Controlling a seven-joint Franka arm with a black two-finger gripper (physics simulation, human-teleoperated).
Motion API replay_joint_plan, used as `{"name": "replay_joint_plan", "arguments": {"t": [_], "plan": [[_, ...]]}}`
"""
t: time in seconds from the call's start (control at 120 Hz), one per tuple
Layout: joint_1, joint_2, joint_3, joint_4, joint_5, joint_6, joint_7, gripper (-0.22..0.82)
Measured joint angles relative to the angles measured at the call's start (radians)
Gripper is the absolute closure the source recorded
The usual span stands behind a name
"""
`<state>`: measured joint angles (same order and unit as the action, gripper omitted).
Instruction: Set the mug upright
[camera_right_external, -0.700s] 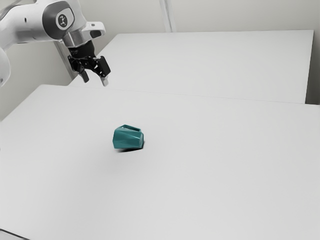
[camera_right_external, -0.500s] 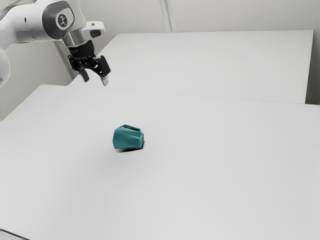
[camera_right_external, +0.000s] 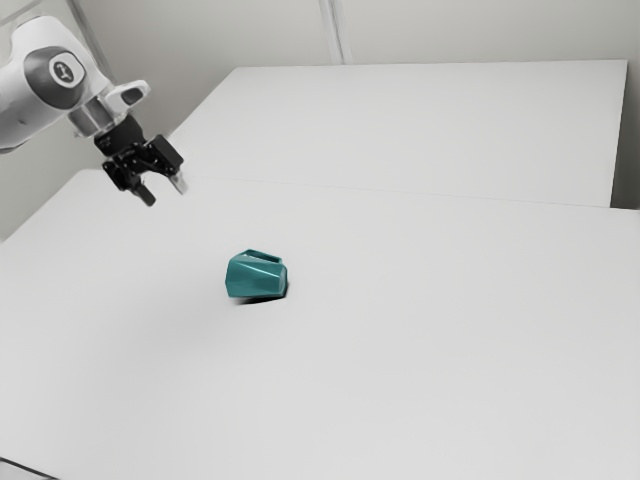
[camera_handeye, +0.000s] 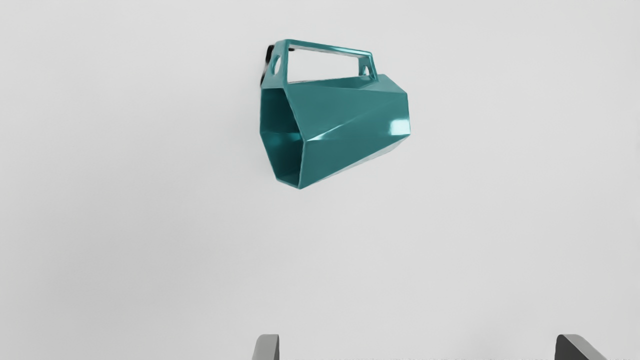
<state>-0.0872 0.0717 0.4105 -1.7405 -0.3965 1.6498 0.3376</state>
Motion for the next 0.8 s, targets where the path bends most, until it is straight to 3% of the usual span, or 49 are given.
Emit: {"name": "replay_joint_plan", "arguments": {"t": [0.142,0.483,0.8], "plan": [[0.016,0.006,0.015,-0.111,-0.121,0.072,0.114,0.0],[0.098,0.168,0.013,-0.095,-0.32,0.138,0.342,0.0],[0.163,0.281,0.003,-0.1,-0.498,0.057,0.522,0.0]]}}
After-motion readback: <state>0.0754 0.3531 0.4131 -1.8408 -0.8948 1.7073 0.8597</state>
